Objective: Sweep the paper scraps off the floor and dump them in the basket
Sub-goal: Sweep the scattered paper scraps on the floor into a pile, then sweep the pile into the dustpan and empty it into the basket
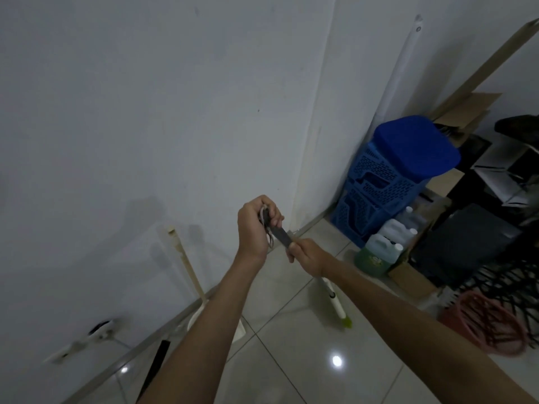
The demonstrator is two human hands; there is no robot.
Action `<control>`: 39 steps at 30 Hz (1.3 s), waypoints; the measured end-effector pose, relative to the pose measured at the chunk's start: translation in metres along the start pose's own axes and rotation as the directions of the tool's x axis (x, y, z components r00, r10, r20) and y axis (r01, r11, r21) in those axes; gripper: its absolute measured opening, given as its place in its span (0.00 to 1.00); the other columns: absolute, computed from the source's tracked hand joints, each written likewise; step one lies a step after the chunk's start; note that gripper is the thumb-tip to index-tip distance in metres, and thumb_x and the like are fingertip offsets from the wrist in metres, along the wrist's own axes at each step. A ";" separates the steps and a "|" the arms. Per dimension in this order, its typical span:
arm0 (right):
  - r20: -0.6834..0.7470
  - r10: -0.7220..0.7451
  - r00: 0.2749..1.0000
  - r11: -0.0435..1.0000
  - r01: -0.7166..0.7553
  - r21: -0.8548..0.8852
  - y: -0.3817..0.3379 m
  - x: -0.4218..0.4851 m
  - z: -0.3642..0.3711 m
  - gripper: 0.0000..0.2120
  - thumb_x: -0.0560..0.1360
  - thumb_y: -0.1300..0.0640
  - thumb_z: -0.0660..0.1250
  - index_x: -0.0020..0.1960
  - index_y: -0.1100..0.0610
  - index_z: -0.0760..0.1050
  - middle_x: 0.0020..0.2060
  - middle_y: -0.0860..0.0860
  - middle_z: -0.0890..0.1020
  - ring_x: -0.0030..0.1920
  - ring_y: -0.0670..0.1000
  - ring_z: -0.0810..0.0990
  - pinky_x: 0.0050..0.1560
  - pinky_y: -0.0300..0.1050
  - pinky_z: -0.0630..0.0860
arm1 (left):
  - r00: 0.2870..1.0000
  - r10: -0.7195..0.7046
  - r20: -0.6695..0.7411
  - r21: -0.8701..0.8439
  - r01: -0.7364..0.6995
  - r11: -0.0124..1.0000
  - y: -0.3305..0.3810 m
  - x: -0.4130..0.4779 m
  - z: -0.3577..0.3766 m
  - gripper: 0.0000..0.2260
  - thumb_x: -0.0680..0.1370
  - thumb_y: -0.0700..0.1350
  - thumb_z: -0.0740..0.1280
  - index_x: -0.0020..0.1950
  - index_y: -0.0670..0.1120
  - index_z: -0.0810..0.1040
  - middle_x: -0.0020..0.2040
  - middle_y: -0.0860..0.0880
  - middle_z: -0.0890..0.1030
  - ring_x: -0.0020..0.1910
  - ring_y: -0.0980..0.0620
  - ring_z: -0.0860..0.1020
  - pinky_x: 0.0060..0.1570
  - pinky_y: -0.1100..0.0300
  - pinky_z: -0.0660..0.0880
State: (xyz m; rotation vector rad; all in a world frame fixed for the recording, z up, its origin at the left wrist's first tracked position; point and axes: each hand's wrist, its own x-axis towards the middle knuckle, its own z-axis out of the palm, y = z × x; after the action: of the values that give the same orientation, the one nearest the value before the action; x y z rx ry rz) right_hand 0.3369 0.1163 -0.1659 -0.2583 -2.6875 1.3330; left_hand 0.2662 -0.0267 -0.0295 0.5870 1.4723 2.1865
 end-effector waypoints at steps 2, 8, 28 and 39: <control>0.001 0.019 1.000 0.999 -0.019 -0.043 0.007 -0.006 0.002 0.39 0.72 0.26 0.39 0.41 0.58 0.73 0.35 0.50 0.76 0.34 0.40 0.72 0.38 0.30 0.66 | 0.999 0.032 0.043 0.083 -0.036 0.996 -0.012 -0.002 0.003 0.11 0.61 0.52 0.58 0.27 0.45 0.67 0.22 0.52 0.68 0.27 0.50 0.65 0.37 0.56 0.67; -0.074 0.229 0.971 0.970 -0.222 0.096 0.001 -0.024 0.009 0.17 0.80 0.40 0.45 0.45 0.42 0.70 0.41 0.45 0.76 0.40 0.38 0.73 0.44 0.36 0.67 | 0.997 0.011 0.083 0.146 -0.023 0.989 -0.027 -0.005 0.015 0.10 0.71 0.40 0.52 0.30 0.46 0.68 0.26 0.51 0.70 0.29 0.53 0.67 0.33 0.59 0.65; 0.376 0.810 0.451 -0.279 -0.267 0.922 -0.022 0.042 0.064 0.08 0.79 0.62 0.51 0.44 0.62 0.65 0.32 0.56 0.67 0.15 0.49 0.71 0.16 0.34 0.69 | 0.935 0.045 0.353 0.129 -0.097 0.987 -0.025 -0.001 -0.061 0.12 0.74 0.49 0.56 0.42 0.42 0.74 0.39 0.46 0.79 0.46 0.43 0.79 0.52 0.54 0.75; 0.367 0.823 0.433 -0.205 -0.376 0.903 -0.005 0.009 0.073 0.10 0.78 0.63 0.58 0.37 0.59 0.68 0.22 0.52 0.73 0.19 0.47 0.72 0.19 0.36 0.70 | 0.995 0.094 0.028 0.490 -0.095 0.867 -0.051 0.044 -0.166 0.07 0.74 0.42 0.60 0.43 0.50 0.76 0.45 0.50 0.81 0.50 0.52 0.78 0.53 0.60 0.73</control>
State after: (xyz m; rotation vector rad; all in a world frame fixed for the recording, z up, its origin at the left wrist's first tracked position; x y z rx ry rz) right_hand 0.3137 0.0587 -0.2051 -1.6557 -0.6693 2.4936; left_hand 0.1422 -0.1084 -0.1295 0.8412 2.0558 1.8663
